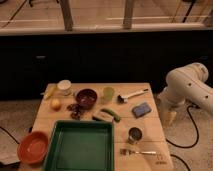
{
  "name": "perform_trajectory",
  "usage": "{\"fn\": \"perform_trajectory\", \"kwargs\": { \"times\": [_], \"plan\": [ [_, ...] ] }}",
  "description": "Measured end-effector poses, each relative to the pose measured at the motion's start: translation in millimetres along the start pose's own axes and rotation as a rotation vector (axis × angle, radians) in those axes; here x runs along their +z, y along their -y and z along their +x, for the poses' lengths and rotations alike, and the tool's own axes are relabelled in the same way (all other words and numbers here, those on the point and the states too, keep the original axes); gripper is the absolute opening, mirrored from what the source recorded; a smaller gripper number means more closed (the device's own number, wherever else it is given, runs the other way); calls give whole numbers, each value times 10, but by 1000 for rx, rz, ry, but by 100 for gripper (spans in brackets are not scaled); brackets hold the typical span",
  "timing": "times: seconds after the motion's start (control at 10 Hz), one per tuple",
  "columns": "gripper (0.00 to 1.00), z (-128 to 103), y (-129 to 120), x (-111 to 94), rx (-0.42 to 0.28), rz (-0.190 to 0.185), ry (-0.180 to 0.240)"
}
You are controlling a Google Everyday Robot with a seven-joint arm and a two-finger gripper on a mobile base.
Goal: Place sponge in tray
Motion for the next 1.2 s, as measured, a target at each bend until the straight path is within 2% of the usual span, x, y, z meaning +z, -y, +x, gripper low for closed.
{"fn": "perform_trajectory", "kwargs": {
  "times": [0.5,0.9,1.2],
  "plan": [
    [80,5,13,-1,2,3,1],
    [80,-105,238,337,-4,1,27],
    [80,-113,296,426,-1,2,36]
  ]
}}
